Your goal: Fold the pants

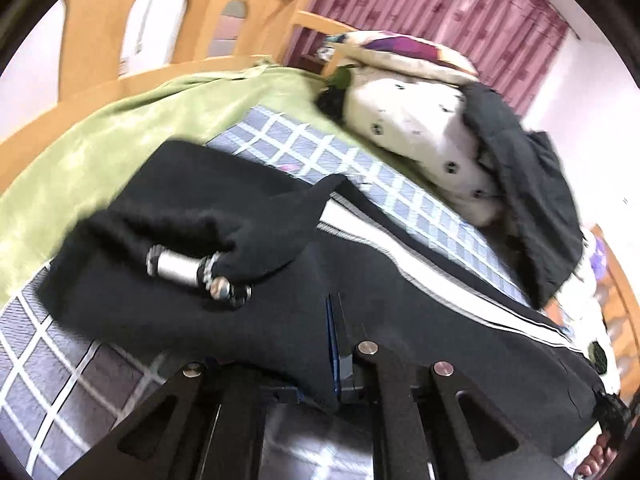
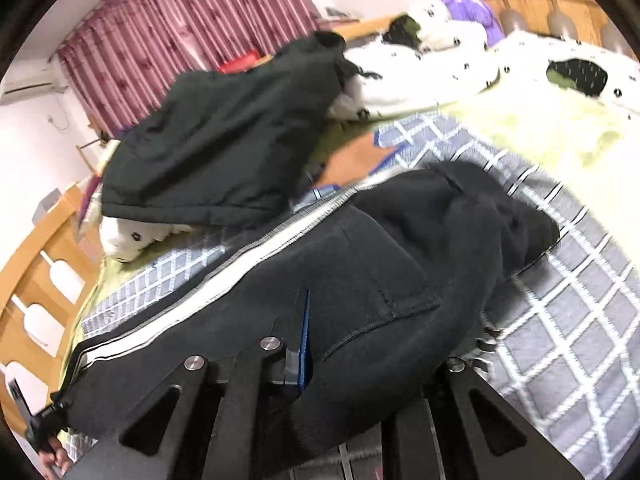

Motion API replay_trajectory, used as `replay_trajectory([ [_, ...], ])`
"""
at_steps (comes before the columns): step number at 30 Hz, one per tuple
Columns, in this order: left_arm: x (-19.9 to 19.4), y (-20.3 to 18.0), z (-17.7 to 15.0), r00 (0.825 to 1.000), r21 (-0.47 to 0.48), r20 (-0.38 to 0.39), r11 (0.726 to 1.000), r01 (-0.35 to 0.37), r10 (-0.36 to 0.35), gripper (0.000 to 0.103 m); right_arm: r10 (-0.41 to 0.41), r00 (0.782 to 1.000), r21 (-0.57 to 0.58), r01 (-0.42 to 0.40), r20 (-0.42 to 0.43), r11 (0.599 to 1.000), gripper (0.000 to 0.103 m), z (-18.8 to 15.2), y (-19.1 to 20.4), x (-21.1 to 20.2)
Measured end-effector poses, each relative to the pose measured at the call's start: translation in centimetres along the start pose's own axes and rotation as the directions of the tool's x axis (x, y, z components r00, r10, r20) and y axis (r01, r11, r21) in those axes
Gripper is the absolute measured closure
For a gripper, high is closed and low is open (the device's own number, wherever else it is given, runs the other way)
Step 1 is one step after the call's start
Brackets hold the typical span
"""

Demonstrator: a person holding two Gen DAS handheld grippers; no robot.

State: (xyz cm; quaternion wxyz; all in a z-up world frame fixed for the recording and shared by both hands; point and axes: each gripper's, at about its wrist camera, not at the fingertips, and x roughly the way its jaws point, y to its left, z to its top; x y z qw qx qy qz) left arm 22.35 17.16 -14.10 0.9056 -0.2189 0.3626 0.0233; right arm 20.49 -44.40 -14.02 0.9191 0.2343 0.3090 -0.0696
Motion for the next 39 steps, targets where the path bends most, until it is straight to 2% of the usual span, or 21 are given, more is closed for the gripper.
replay_trajectory([
  [3, -2.3, -1.8, -1.0, 0.999, 0.076, -0.047, 0.997, 0.018, -0.014, 0.094, -0.019, 1.0, -0.006, 0.019, -0.022, 1.0, 0.091, 0.1, -1.8, -3.7],
  [8, -5.3, -2.5, -6.6, 0.987, 0.156, -0.15, 0.985, 0.073, -0.049, 0.094, -0.076, 0.995, -0.048, 0.072, -0.072, 0.996, 0.091, -2.3, -7.3, -9.6],
  [10, -5.1, -2.5, -9.3, 0.985, 0.189, -0.172, 0.981, 0.043, -0.01, 0.094, -0.106, 0.988, -0.072, 0.099, -0.111, 0.993, 0.09, -4.1, -9.6, -10.6],
  [12, -4.2, -2.6, -10.8, 0.983, 0.238, -0.176, 0.971, -0.016, 0.06, 0.093, -0.109, 0.976, -0.054, 0.1, -0.186, 0.993, 0.088, -5.7, -11.7, -9.9],
  [14, -3.8, -2.5, -11.4, 0.976, 0.253, -0.199, 0.967, -0.039, 0.092, 0.09, -0.109, 0.962, -0.019, 0.108, -0.249, 0.994, 0.085, -7.0, -13.3, -9.1],
  [15, -3.9, -2.5, -11.5, 0.974, 0.25, -0.208, 0.968, -0.034, 0.088, 0.084, -0.098, 0.957, 0.013, 0.106, -0.274, 0.994, 0.079, -7.3, -14.2, -9.1],
  [16, -4.3, -2.4, -11.3, 0.973, 0.253, -0.21, 0.967, -0.038, 0.093, 0.078, -0.081, 0.961, 0.039, 0.095, -0.264, 0.995, 0.071, -7.3, -14.8, -9.5],
  [17, -4.9, -2.4, -11.2, 0.974, 0.26, -0.201, 0.964, -0.049, 0.104, 0.061, -0.061, 0.975, 0.073, 0.078, -0.212, 0.994, 0.067, -7.2, -15.5, -10.6],
  [18, -5.5, -2.3, -11.3, 0.977, 0.261, -0.186, 0.964, -0.057, 0.108, 0.045, -0.06, 0.983, 0.085, 0.076, -0.173, 0.993, 0.058, -7.0, -16.0, -11.4],
  [19, -6.3, -2.0, -11.3, 0.982, 0.25, -0.159, 0.966, -0.059, 0.101, 0.042, -0.075, 0.985, 0.092, 0.09, -0.155, 0.992, 0.044, -6.6, -16.4, -11.8],
  [21, -7.4, -1.1, -11.7, 0.988, 0.212, -0.135, 0.976, -0.045, 0.075, 0.042, -0.105, 0.986, 0.13, 0.122, -0.127, 0.984, 0.036, -5.9, -17.7, -11.6],
  [24, -7.9, -0.6, -12.4, 0.988, 0.188, -0.132, 0.981, -0.054, 0.08, 0.041, -0.073, 0.988, 0.242, 0.104, -0.136, 0.965, 0.036, -5.0, -19.8, -9.3],
  [26, -8.2, -0.3, -12.6, 0.988, 0.183, -0.123, 0.98, -0.073, 0.096, 0.041, -0.067, 0.991, 0.317, 0.1, -0.111, 0.943, 0.038, -4.3, -20.8, -7.8],
  [27, -8.3, -0.2, -12.6, 0.988, 0.181, -0.121, 0.981, -0.075, 0.098, 0.041, -0.093, 0.99, 0.336, 0.124, -0.107, 0.934, 0.06, -3.9, -21.2, -7.4],
  [28, -8.6, -0.1, -12.5, 0.988, 0.177, -0.118, 0.981, -0.073, 0.095, 0.041, -0.141, 0.987, 0.337, 0.159, -0.078, 0.928, 0.075, -3.2, -21.3, -7.4],
  [30, -9.3, 0.1, -12.2, 0.991, 0.179, -0.105, 0.982, -0.067, 0.087, 0.041, -0.079, 0.996, 0.215, 0.071, 0.029, 0.974, 0.08, -0.8, -20.2, -8.7],
  [32, -10.0, -0.1, -12.0, 0.993, 0.2, -0.077, 0.977, -0.077, 0.094, 0.041, -0.067, 0.992, 0.113, 0.056, 0.102, 0.992, 0.08, 0.7, -19.0, -9.7],
  [33, -10.3, -0.2, -11.9, 0.992, 0.216, -0.062, 0.972, -0.09, 0.106, 0.041, -0.089, 0.992, 0.101, 0.08, 0.089, 0.992, 0.075, 1.1, -18.7, -9.3],
  [35, -10.6, -0.6, -11.7, 0.992, 0.245, -0.042, 0.964, -0.105, 0.119, 0.041, -0.16, 0.987, 0.065, 0.16, -0.011, 0.985, 0.069, 1.2, -18.8, -7.5],
  [37, -10.8, -1.2, -11.4, 0.994, 0.271, -0.029, 0.958, -0.094, 0.106, 0.041, -0.226, 0.966, 0.004, 0.228, -0.125, 0.974, 0.068, 0.0, -19.2, -6.2],
  [39, -10.4, -1.7, -10.8, 0.991, 0.309, -0.024, 0.944, -0.116, 0.13, 0.041, -0.285, 0.945, -0.063, 0.279, -0.162, 0.958, 0.066, -2.0, -19.8, -6.8],
])
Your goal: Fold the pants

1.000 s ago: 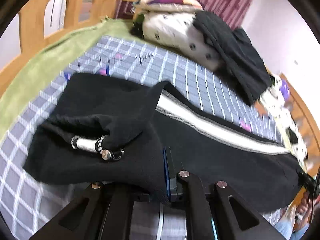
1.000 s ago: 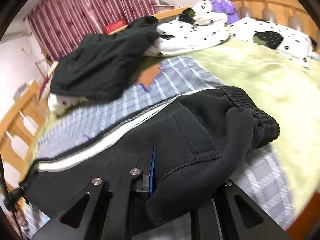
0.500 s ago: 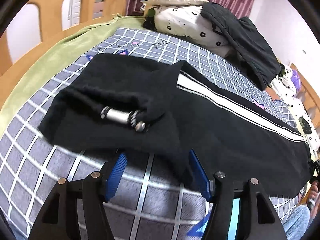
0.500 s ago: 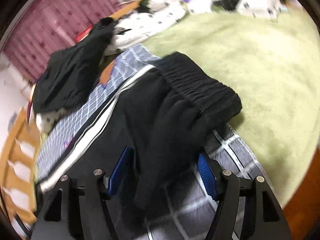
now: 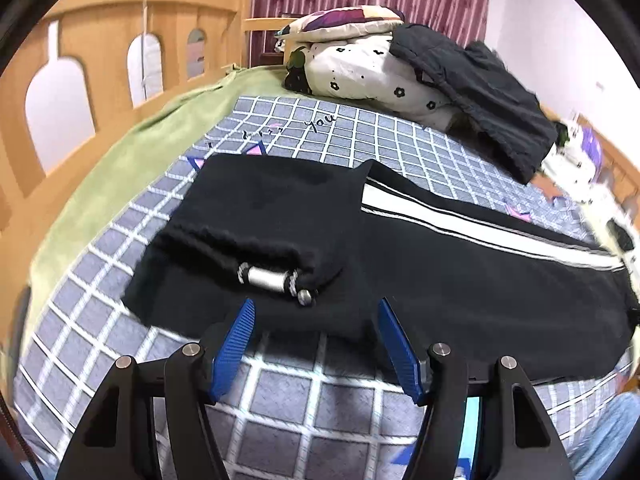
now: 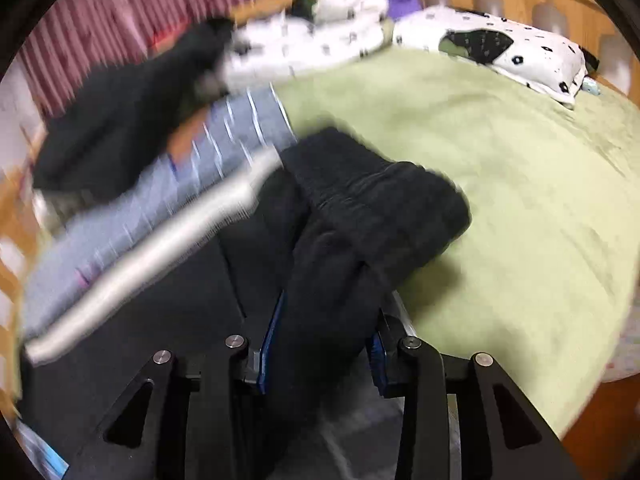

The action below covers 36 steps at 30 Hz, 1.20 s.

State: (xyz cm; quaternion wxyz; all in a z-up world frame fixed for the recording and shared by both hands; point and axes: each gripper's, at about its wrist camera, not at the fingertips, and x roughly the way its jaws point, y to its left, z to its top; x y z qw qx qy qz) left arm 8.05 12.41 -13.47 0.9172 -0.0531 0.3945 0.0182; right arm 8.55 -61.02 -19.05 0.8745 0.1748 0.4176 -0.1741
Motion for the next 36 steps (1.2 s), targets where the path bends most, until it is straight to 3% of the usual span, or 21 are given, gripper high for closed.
replay_trajectory([
  [5, 2.7, -0.3, 1.3, 0.996, 0.065, -0.037, 0.995, -0.08, 0.082, 0.042, -0.092, 0.994, -0.062, 0.096, 0.062, 0.993, 0.063, -2.5, 0.5, -5.0],
  [6, 3.6, -0.4, 1.6, 0.994, 0.086, -0.052, 0.992, -0.09, 0.095, 0.062, -0.098, 0.992, -0.066, 0.103, 0.076, 0.993, 0.063, -2.4, 0.3, -6.0],
  [8, 4.4, -0.3, 2.4, 0.994, 0.104, -0.05, 0.99, -0.092, 0.098, 0.086, -0.098, 0.988, -0.091, 0.11, 0.121, 0.99, 0.061, -2.0, 2.2, -8.5],
  [12, 4.6, 1.7, 6.4, 0.993, 0.03, 0.035, 0.993, -0.11, 0.109, 0.087, -0.028, 0.985, -0.125, 0.049, 0.17, 0.991, 0.056, -0.8, 8.4, -10.4],
  [13, 4.8, 2.4, 8.0, 0.988, 0.018, 0.07, 0.991, -0.136, 0.134, 0.087, -0.005, 0.985, -0.141, 0.029, 0.17, 0.99, 0.054, -0.3, 10.6, -10.2],
  [16, 6.1, 3.8, 11.2, 0.987, -0.001, 0.105, 0.992, -0.126, 0.125, 0.087, 0.072, 0.985, -0.189, -0.041, 0.158, 0.981, 0.054, -0.2, 16.8, -8.5],
  [19, 8.3, 5.2, 12.9, 0.991, -0.007, 0.079, 0.994, -0.105, 0.105, 0.084, 0.131, 0.987, -0.237, -0.105, 0.096, 0.966, 0.054, -1.1, 23.0, -6.2],
  [20, 8.9, 5.5, 12.9, 0.994, -0.006, 0.061, 0.996, -0.094, 0.094, 0.074, 0.143, 0.987, -0.252, -0.121, 0.073, 0.96, 0.054, -1.3, 24.8, -5.4],
  [21, 9.5, 6.1, 12.8, 0.995, -0.011, 0.038, 0.996, -0.09, 0.091, 0.053, 0.154, 0.987, -0.269, -0.136, 0.047, 0.953, 0.054, -1.5, 26.7, -4.5],
  [23, 9.6, 7.5, 12.1, 0.993, -0.042, 0.039, 0.993, -0.108, 0.11, 0.031, 0.172, 0.985, -0.313, -0.161, 0.006, 0.936, 0.054, -2.1, 30.2, -3.5],
  [26, 9.7, 9.1, 11.8, 0.994, -0.045, 0.037, 0.994, -0.103, 0.104, 0.03, 0.193, 0.981, -0.384, -0.18, -0.006, 0.905, 0.054, -2.8, 34.8, -2.2],
  [29, 11.2, 10.7, 11.9, 1.0, -0.117, -0.021, 0.993, -0.019, 0.016, 0.03, 0.235, 0.972, -0.404, -0.218, -0.009, 0.888, 0.054, -3.9, 37.6, -0.9],
  [32, 12.8, 11.6, 11.7, 0.997, -0.161, -0.079, 0.987, -0.013, 0.001, 0.031, 0.26, 0.965, -0.398, -0.251, -0.034, 0.882, 0.054, -5.4, 37.7, 0.3],
  [36, 11.9, 11.2, 10.8, 0.997, -0.163, -0.073, 0.987, 0.005, -0.017, 0.031, 0.254, 0.966, -0.397, -0.25, -0.042, 0.883, 0.054, -6.3, 36.8, 1.8],
])
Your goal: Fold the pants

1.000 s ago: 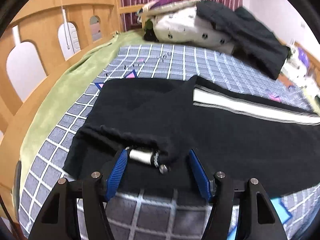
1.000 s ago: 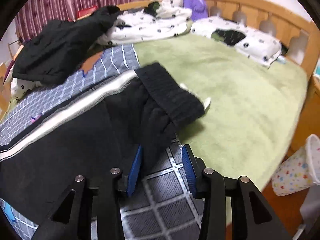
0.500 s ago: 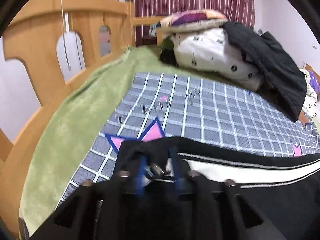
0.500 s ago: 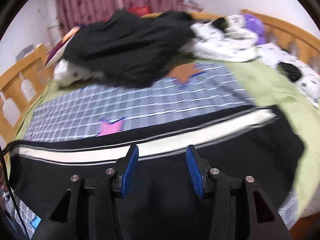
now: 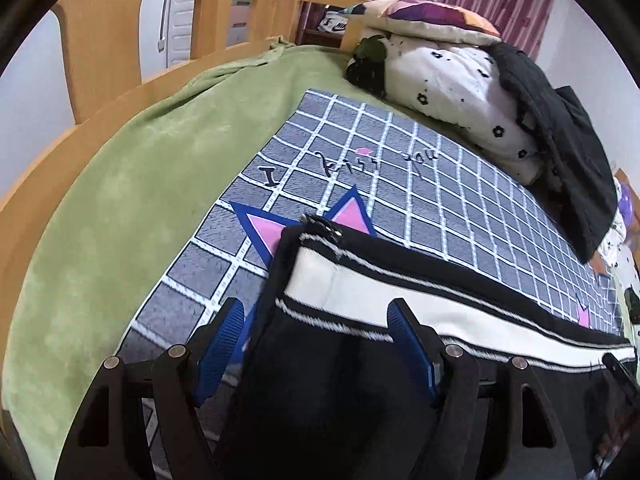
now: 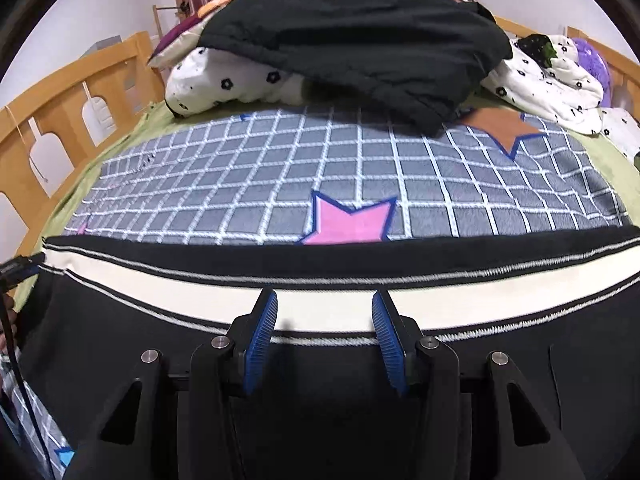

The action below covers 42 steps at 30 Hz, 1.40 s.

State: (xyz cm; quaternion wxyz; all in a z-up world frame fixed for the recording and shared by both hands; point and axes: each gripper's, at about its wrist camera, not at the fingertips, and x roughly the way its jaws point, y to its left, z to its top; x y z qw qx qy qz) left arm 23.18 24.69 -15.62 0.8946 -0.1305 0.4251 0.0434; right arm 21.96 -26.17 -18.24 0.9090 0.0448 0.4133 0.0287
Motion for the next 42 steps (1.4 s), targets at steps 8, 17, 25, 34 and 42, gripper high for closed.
replay_trajectory([
  [8, -5.8, -0.6, -5.3, 0.995, -0.068, 0.01, 0.992, 0.102, -0.101, 0.03, -0.003, 1.0, 0.042, 0.002, 0.027, 0.999, 0.054, 0.4, -1.3, -1.3],
  [17, -8.4, 4.0, -14.1, 0.99, -0.241, -0.007, 0.961, 0.134, -0.14, 0.031, 0.023, 0.996, 0.035, -0.026, 0.081, 0.999, 0.054, -0.6, -1.1, -5.0],
  [25, -4.6, 4.9, -12.1, 0.977, -0.337, 0.044, 0.918, 0.209, -0.206, 0.036, 0.022, 0.997, 0.055, -0.026, 0.074, 0.998, 0.053, -1.4, -1.2, -5.5],
  [34, -8.3, 6.6, -9.0, 0.979, -0.28, 0.181, 0.949, 0.141, -0.092, 0.092, 0.002, 0.996, 0.107, -0.011, 0.086, 0.994, 0.053, -2.5, -2.0, -6.3],
  [42, -6.8, 6.0, -10.1, 0.984, -0.211, 0.034, 0.964, -0.163, 0.174, 0.051, -0.01, 0.999, 0.064, 0.008, 0.038, 0.998, 0.053, -2.9, -1.1, -4.7],
])
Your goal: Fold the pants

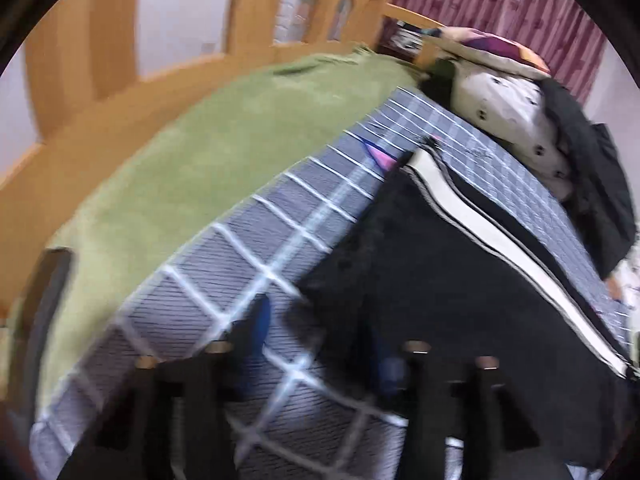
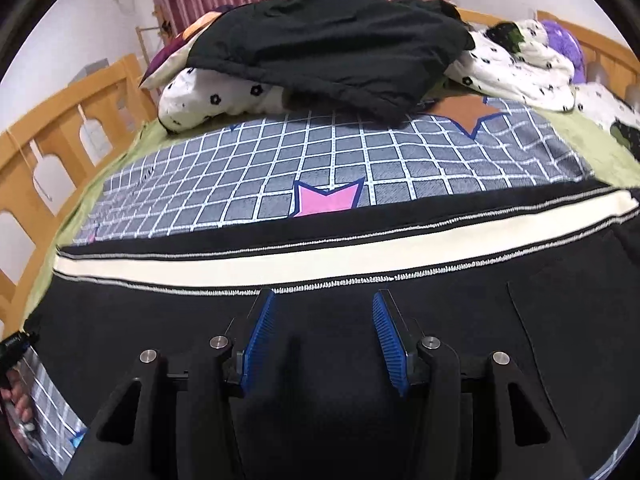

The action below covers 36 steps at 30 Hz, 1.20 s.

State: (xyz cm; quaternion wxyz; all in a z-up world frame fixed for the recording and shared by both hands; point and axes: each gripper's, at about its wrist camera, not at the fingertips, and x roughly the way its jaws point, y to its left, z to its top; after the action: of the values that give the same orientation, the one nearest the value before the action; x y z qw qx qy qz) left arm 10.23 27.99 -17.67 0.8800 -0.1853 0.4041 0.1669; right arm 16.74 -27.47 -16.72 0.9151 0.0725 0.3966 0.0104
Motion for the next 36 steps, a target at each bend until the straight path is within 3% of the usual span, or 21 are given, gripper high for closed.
replay_trajectory([
  [5, -3.2, -1.0, 0.6, 0.994, 0.079, 0.109, 0.997, -0.013, 0.005, 0.051, -0.01, 1.0, -0.035, 0.011, 0.021, 0.999, 0.053, 0.0, 0.6, -0.4],
  [8, -3.6, -3.1, 2.0, 0.99, 0.128, 0.13, 0.991, 0.046, -0.062, 0.051, -0.008, 1.0, -0.048, 0.009, 0.007, 0.999, 0.053, -0.1, 0.8, 0.0],
  [13, -1.2, -8.5, 4.9, 0.984, 0.246, 0.059, 0.958, 0.149, -0.168, 0.051, -0.043, 0.999, -0.123, 0.046, 0.026, 0.991, 0.053, 0.1, 1.6, 0.1],
  [17, 2.1, -10.8, 7.2, 0.987, 0.249, 0.056, 0.96, 0.13, -0.148, 0.051, -0.042, 0.999, -0.145, 0.047, 0.032, 0.988, 0.048, 0.9, 1.3, 0.8],
  [20, 5.3, -11.7, 8.5, 0.992, 0.261, 0.014, 0.958, 0.115, -0.123, 0.051, -0.057, 0.998, -0.185, 0.062, 0.034, 0.981, 0.048, 2.1, 1.3, 2.3],
  [27, 10.0, -11.5, 10.0, 0.995, 0.218, -0.049, 0.971, 0.097, -0.088, 0.051, -0.036, 0.999, -0.226, 0.042, 0.03, 0.973, 0.045, 5.4, 1.5, 5.7],
  [28, 10.6, -11.7, 10.1, 0.995, 0.229, -0.061, 0.969, 0.093, -0.082, 0.053, -0.032, 0.999, -0.217, 0.036, 0.019, 0.976, 0.045, 5.4, 1.4, 6.3],
  [29, 10.6, -11.7, 10.1, 0.996, 0.24, -0.043, 0.968, 0.08, -0.072, 0.074, -0.028, 1.0, -0.211, 0.026, -0.007, 0.977, 0.045, 5.3, 1.4, 7.1],
  [30, 10.5, -11.7, 10.2, 0.997, 0.252, -0.024, 0.965, 0.071, -0.067, 0.08, -0.027, 0.999, -0.217, 0.018, -0.042, 0.976, 0.045, 5.0, 1.4, 8.1],
  [33, 9.1, -10.8, 10.6, 0.991, 0.226, 0.038, 0.967, 0.118, -0.129, 0.083, -0.053, 0.996, -0.25, 0.033, -0.074, 0.968, 0.047, 4.6, 1.8, 9.2],
  [36, 8.9, -10.5, 10.8, 0.99, 0.225, 0.083, 0.97, 0.091, -0.112, 0.083, -0.025, 0.999, -0.215, 0.029, 0.025, 0.976, 0.045, 5.5, 2.0, 6.9],
])
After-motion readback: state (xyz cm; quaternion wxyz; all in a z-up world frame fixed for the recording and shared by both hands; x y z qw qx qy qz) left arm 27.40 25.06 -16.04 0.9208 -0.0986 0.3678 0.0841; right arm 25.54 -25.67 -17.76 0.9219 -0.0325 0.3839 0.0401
